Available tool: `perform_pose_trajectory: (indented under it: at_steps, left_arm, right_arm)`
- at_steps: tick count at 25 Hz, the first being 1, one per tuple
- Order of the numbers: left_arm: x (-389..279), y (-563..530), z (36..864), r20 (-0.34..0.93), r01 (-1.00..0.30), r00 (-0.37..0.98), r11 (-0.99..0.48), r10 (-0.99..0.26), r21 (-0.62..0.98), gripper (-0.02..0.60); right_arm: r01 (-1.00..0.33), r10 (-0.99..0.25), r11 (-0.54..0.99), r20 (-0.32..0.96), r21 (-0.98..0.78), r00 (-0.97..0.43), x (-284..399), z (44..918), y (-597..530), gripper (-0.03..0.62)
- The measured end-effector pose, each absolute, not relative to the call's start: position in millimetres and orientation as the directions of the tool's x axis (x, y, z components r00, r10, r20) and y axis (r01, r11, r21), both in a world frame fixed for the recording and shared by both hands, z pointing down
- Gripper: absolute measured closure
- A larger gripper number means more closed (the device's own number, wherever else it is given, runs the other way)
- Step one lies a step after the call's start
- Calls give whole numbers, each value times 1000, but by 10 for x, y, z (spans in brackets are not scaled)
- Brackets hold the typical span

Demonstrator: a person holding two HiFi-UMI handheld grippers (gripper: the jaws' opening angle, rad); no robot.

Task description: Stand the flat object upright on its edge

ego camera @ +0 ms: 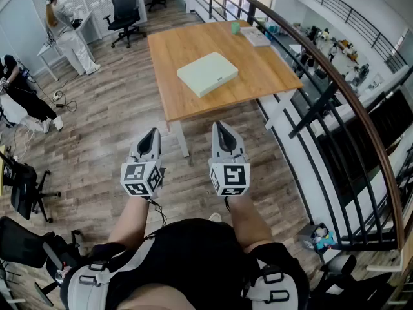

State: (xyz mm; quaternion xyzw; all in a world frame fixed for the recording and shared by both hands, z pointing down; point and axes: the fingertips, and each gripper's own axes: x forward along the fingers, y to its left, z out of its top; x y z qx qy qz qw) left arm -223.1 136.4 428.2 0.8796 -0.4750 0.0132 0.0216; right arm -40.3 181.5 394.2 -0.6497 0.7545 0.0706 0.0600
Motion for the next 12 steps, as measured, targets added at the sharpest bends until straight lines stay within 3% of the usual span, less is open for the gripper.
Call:
perform_pose_trajectory:
  at_steps: [12]
  left_arm:
    - [-1955, 1357, 4378, 72, -838, 545, -545, -836, 13, 577]
  right_arm:
    - [-990, -976, 143, -171, -20, -137, -57, 4039, 1768, 588]
